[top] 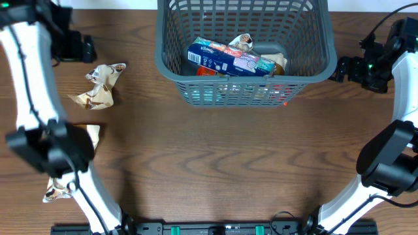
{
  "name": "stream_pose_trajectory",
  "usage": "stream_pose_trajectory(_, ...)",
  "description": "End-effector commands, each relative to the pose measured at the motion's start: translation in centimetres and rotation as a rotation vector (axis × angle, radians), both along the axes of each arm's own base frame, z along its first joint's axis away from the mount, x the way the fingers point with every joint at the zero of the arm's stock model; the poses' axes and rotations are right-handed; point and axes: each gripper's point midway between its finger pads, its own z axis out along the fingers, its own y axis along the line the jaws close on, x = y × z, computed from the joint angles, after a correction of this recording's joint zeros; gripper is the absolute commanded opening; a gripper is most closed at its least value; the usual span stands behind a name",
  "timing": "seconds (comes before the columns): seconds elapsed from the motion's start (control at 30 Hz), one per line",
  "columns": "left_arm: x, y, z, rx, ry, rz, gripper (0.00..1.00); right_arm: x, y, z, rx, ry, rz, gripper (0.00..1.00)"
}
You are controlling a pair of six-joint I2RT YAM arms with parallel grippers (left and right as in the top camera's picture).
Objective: Pack container
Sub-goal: 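Release the wipe pack and swing the left arm back to the crumpled tan bag, then lower the left gripper and grasp the crumpled tan snack bag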
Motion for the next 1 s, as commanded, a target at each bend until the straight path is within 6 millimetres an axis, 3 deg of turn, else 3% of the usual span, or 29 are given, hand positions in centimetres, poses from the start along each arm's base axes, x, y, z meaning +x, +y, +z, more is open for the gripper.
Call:
stream_pose_trajectory(0.0, 0.7, -0.9, -4.6, -0.079, 0.09, -0.002, 0.99, 0.2, 0.7, -0.2, 0.008, 0.001, 0.022, 0.99)
stream_pose_trajectory(0.13, 1.1, -1.1, -8.7, -0.108, 0.168, -0.003, 0.99, 0.3, 0.6, -0.2, 0.006, -0.003, 0.022, 0.99)
stream_pose_trajectory(0.27, 1.3, -1.1, -11.1, -0.118, 0.21, -0.003, 0.99, 0.3, 0.5, -0.2, 0.001, -0.004, 0.021, 0.99)
stream_pose_trajectory(0.97, 1.8, -0.9, -16.3, -0.13, 0.27, -0.02, 0.99, 0.6, -0.2, 0.2, -0.041, -0.016, 0.021, 0.99)
